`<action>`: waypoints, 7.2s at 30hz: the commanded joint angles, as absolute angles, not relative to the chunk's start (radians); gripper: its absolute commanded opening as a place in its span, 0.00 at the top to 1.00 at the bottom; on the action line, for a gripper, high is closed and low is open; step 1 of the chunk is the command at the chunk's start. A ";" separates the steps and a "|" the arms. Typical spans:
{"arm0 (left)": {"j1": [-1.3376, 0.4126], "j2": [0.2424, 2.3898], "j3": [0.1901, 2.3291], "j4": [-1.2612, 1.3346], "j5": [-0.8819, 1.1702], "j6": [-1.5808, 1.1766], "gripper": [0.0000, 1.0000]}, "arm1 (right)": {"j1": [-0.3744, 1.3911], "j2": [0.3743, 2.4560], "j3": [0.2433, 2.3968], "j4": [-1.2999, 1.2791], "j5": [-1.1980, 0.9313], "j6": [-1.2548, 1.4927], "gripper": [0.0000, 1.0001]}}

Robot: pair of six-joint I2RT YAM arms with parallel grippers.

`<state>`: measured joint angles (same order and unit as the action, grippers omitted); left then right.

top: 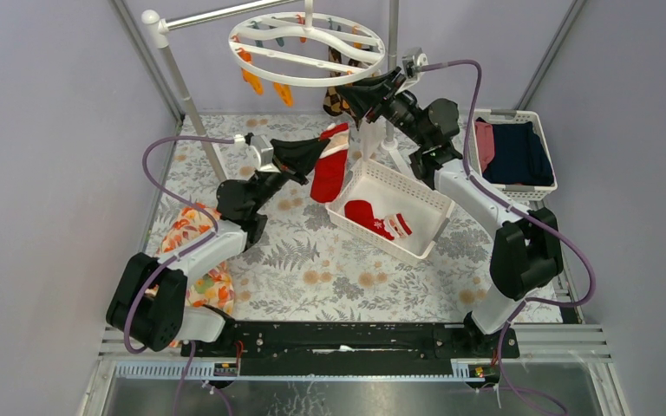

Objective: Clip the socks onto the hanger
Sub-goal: Open the clamp at the hanger, then clamp the sock onto the hanger, then pick up the sock from the bin.

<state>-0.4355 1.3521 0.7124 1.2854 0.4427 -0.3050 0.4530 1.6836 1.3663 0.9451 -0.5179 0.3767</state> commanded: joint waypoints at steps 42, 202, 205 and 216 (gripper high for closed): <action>-0.229 1.903 1.197 1.617 0.884 -1.498 1.00 | 0.463 1.586 1.469 0.727 -0.400 0.603 1.00; -0.251 1.474 0.247 1.615 0.324 -0.439 0.01 | 0.459 1.396 0.929 -0.084 0.164 0.095 0.02; -0.279 1.474 0.247 1.614 0.314 -0.405 0.01 | 0.432 1.466 0.926 -0.113 0.168 0.119 0.17; -0.299 1.469 0.242 1.615 0.314 -0.378 0.01 | 0.396 1.747 0.944 -0.092 0.002 0.171 0.49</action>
